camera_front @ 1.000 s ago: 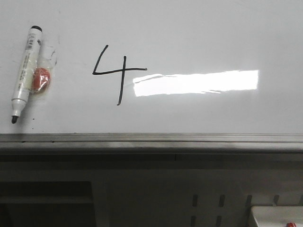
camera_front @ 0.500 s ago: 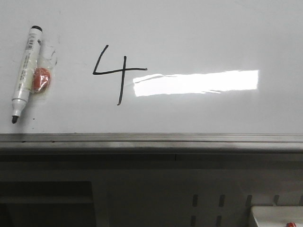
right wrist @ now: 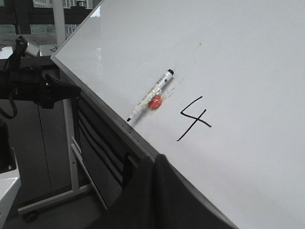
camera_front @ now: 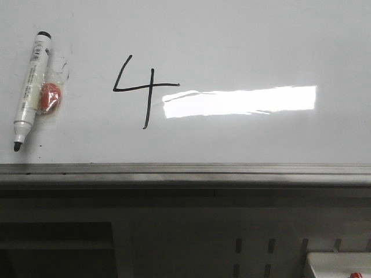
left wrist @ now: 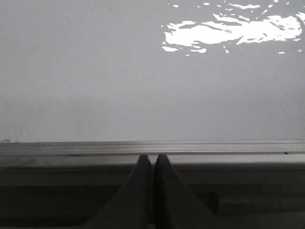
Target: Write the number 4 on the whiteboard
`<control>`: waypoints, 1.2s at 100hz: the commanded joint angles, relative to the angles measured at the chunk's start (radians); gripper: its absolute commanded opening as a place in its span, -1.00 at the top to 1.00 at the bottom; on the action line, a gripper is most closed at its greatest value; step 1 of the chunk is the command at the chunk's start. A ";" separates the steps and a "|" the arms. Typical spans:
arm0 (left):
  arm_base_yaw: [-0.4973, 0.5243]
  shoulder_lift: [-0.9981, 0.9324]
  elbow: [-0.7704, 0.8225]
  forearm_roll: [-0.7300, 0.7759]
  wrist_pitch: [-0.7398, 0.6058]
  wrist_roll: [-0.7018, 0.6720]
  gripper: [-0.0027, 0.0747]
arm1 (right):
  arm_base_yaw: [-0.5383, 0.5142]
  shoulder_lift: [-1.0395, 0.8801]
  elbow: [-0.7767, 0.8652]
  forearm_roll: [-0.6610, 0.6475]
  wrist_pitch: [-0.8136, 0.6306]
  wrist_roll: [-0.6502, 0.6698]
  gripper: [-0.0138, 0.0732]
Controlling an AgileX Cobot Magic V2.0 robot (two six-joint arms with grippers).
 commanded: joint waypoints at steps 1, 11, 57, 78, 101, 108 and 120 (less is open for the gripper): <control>0.002 -0.026 0.034 -0.009 -0.052 0.002 0.98 | -0.006 0.009 -0.025 -0.007 -0.074 -0.010 0.83; 0.002 -0.026 0.034 -0.009 -0.052 0.002 0.98 | -0.006 0.009 -0.025 -0.007 -0.074 -0.010 0.83; 0.002 -0.026 0.034 -0.009 -0.052 0.002 0.98 | -0.006 0.009 -0.025 -0.007 -0.074 -0.010 0.83; 0.002 -0.026 0.034 -0.009 -0.052 0.002 0.98 | -0.006 0.009 -0.025 -0.007 -0.074 -0.010 0.83; 0.002 -0.026 0.034 -0.009 -0.052 0.002 0.98 | -0.106 0.009 -0.012 -0.022 -0.130 -0.010 0.83; 0.002 -0.026 0.034 -0.009 -0.052 0.002 0.98 | -0.188 0.009 0.016 -0.022 -0.191 -0.010 0.83; 0.002 -0.026 0.034 -0.009 -0.052 0.002 0.98 | -0.367 0.009 0.082 -0.022 -0.320 -0.010 0.83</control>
